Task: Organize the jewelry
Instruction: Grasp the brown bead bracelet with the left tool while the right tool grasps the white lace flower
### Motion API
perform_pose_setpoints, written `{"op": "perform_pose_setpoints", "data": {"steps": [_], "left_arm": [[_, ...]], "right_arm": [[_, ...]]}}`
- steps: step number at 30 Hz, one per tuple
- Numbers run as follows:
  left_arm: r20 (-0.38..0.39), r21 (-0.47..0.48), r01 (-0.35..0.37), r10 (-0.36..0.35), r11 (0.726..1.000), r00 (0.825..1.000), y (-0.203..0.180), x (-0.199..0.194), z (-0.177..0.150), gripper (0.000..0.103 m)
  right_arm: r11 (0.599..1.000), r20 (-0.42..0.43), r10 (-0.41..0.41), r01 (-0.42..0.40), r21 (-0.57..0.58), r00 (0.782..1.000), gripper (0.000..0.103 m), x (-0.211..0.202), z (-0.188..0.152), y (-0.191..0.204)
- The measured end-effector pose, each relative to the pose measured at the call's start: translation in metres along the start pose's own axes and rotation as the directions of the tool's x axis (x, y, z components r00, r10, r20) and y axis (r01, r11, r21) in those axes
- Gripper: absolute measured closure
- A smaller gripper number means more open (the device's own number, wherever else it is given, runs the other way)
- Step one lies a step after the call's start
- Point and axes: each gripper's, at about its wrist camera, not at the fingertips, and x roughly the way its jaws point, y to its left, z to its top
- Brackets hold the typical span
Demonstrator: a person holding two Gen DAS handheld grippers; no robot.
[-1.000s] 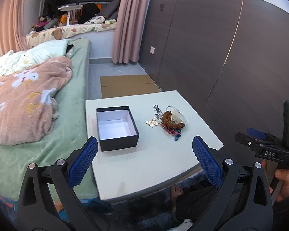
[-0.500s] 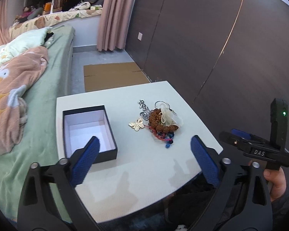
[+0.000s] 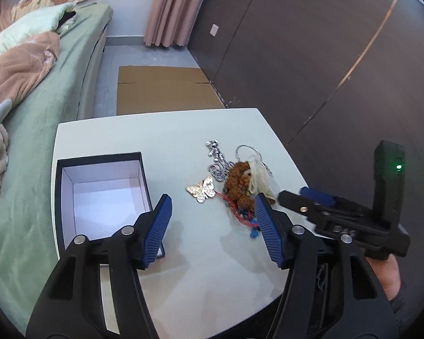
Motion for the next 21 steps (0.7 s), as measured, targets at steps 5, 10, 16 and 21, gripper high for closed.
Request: {"op": "perform_pose_setpoints", "data": {"steps": [5,10,16,21], "left_arm": [[-0.017,-0.036,-0.015,0.014,0.999,1.000,0.011,0.011,0.007,0.042],[-0.040,-0.040,-0.002,0.000,0.999,0.999,0.009,0.024,0.012,0.042],[-0.066,-0.024,0.027,-0.029,0.999,0.997,-0.006,0.042,0.015,0.047],[-0.114,-0.012,0.046,-0.047,0.999,0.992,-0.018,0.063,0.013,0.056]], "right_arm": [[0.999,-0.027,-0.040,0.039,-0.010,0.999,0.050,0.030,0.007,0.003],[0.999,-0.027,-0.038,0.038,0.026,0.999,0.101,0.033,0.010,-0.010],[0.988,0.056,0.027,-0.035,0.150,0.998,0.102,0.010,0.013,-0.040],[0.973,0.136,0.062,-0.090,0.213,0.989,0.102,-0.014,0.014,-0.057]]}}
